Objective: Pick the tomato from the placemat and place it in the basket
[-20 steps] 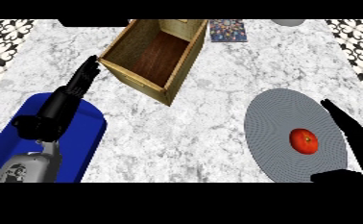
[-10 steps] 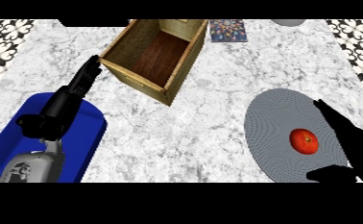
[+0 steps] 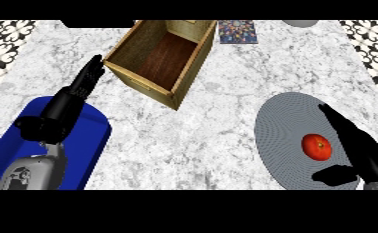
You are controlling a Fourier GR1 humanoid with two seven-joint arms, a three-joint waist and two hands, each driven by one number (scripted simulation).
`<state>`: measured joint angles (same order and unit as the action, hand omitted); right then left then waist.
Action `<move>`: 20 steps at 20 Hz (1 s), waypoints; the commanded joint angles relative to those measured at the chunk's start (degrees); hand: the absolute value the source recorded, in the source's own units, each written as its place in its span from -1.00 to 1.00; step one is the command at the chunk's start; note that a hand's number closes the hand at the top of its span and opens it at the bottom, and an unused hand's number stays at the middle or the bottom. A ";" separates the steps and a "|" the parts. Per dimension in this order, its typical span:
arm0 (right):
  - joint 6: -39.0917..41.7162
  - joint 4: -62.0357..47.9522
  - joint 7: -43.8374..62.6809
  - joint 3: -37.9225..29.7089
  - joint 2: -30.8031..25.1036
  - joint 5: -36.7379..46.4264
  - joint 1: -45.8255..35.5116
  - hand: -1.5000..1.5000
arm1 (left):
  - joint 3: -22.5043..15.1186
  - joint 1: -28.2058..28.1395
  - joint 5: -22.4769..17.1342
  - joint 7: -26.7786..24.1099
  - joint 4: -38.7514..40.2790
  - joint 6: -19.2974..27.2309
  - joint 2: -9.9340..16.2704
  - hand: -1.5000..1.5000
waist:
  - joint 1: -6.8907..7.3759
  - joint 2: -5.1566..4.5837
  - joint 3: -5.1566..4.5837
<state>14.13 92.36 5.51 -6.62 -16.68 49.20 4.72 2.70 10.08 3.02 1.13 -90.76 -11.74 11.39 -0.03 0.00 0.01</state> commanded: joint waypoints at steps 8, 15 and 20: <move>0.68 -5.44 0.08 0.53 1.54 2.55 -1.41 -1.00 | 1.84 0.89 0.44 -1.22 1.12 -2.01 -0.21 0.00 | -0.07 0.01 -0.01; 1.44 -8.90 -3.55 4.01 1.44 4.56 -0.31 1.00 | 1.31 -0.25 0.73 -0.52 0.07 -2.04 -1.10 0.00 | -0.05 0.02 -0.01; 2.43 -6.00 -3.26 3.54 0.57 5.25 0.44 1.00 | 0.67 0.59 2.75 -0.84 0.76 0.22 -2.94 0.00 | -0.12 0.03 -0.01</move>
<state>15.80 84.73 2.71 -3.68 -15.76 53.77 3.73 3.39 10.00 4.91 0.73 -90.40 -12.64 9.39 -0.15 0.26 -0.53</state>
